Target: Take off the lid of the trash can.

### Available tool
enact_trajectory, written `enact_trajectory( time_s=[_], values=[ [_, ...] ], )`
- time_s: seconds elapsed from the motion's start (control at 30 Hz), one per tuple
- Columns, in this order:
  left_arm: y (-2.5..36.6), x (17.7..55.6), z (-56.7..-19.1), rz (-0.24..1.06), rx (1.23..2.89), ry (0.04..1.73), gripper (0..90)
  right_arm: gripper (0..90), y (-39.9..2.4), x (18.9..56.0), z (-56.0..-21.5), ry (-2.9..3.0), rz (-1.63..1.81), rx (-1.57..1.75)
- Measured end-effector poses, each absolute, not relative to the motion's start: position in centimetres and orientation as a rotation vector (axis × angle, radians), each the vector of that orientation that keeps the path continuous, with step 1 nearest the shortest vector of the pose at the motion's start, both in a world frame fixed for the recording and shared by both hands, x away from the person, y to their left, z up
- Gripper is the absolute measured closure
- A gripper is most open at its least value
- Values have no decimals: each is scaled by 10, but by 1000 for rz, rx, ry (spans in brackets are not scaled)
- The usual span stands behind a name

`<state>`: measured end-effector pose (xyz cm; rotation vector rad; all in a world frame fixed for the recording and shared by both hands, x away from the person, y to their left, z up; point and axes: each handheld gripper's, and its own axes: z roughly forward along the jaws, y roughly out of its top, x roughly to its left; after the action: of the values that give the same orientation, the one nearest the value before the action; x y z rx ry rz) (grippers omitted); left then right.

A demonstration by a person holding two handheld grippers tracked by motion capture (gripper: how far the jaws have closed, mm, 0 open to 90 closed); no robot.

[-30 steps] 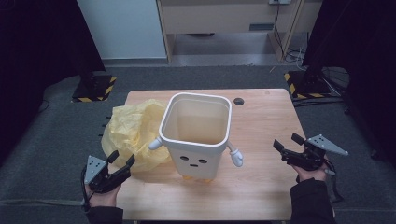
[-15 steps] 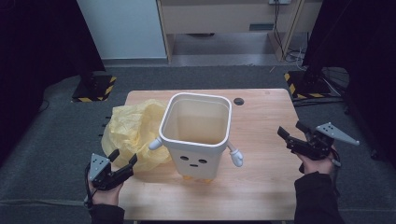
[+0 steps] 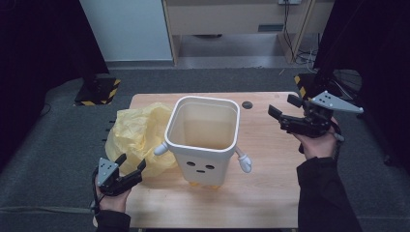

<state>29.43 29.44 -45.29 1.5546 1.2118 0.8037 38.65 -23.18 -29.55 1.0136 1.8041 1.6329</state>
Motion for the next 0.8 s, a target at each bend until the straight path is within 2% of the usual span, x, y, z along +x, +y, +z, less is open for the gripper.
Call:
enact_trajectory(
  time_s=[0.33, 0.7, 0.8],
  values=[
    [295, 295, -451, 809, 1554, 1205, 217, 195, -196, 398, -268, 1881, 1632, 915],
    [295, 295, -450, 812, 1549, 1200, 217, 244, -160, 415, -274, 1992, 1610, 869],
    [294, 296, -450, 813, 1551, 1198, 217, 281, -156, 418, -277, 2009, 1607, 869]
  ],
)
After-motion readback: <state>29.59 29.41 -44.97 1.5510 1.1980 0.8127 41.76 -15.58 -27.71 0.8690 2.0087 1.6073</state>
